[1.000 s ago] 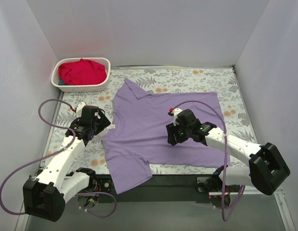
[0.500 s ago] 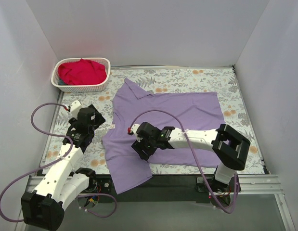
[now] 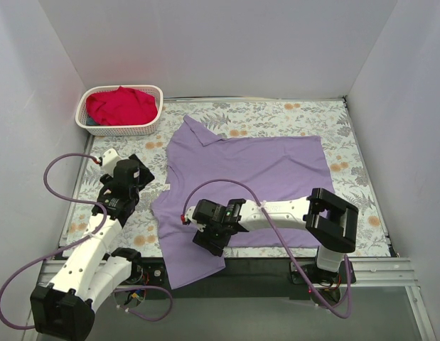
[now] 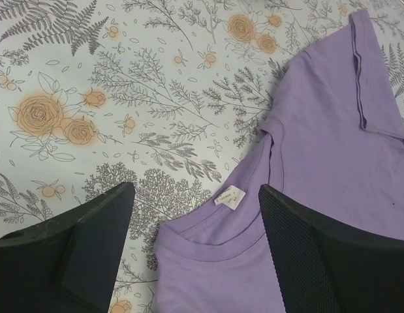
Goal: Fold and stack the t-shirts
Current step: Flatten the tshirt out
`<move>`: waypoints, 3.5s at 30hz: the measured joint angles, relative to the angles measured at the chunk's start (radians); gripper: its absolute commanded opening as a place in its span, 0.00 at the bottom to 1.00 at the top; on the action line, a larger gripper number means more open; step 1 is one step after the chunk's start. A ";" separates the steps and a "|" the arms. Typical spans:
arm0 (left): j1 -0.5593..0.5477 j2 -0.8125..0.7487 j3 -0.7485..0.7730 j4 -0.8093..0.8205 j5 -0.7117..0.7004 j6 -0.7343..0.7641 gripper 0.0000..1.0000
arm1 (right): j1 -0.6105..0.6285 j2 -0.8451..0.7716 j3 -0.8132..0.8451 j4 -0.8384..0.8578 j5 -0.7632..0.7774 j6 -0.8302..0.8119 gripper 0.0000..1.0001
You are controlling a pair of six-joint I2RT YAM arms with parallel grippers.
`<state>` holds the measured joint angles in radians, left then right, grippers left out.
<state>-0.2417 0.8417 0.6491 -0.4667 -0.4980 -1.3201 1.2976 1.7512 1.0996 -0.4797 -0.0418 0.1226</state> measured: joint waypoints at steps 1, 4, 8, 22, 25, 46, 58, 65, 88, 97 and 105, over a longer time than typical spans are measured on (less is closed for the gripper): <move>0.000 0.001 0.000 0.000 0.000 0.000 0.71 | 0.000 -0.002 0.000 -0.012 -0.006 0.000 0.60; 0.000 0.006 0.000 0.002 0.005 0.002 0.71 | -0.002 -0.012 0.000 -0.059 -0.020 -0.008 0.61; 0.000 0.031 0.000 0.026 0.049 0.021 0.71 | -0.013 -0.052 0.018 -0.117 -0.009 -0.027 0.65; -0.001 0.623 0.297 0.184 0.327 0.098 0.51 | -0.822 -0.156 0.161 -0.065 0.155 -0.063 0.61; -0.005 0.742 0.367 0.191 0.353 0.109 0.45 | -0.990 -0.111 0.171 -0.019 0.156 -0.024 0.60; -0.032 1.040 0.560 0.199 0.398 0.145 0.45 | -1.414 0.319 0.369 0.204 -0.009 0.058 0.54; -0.032 1.028 0.536 0.212 0.380 0.143 0.52 | -1.509 0.410 0.484 0.209 -0.052 0.080 0.55; -0.015 0.994 0.527 0.220 0.352 0.133 0.49 | -1.536 0.415 0.492 0.204 -0.031 0.059 0.55; 0.016 1.052 0.551 0.177 0.298 0.066 0.13 | -1.539 0.415 0.494 0.198 -0.013 0.031 0.56; -0.031 1.066 0.635 0.116 0.214 0.122 0.00 | -1.539 0.415 0.494 0.198 -0.014 0.031 0.56; -0.224 1.197 0.822 0.053 -0.040 0.251 0.22 | -1.539 0.415 0.494 0.198 -0.014 0.031 0.56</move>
<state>-0.4656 2.0388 1.4708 -0.4141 -0.5385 -1.0695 -0.2417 2.1666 1.5936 -0.2817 -0.0559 0.1532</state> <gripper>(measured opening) 0.158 0.557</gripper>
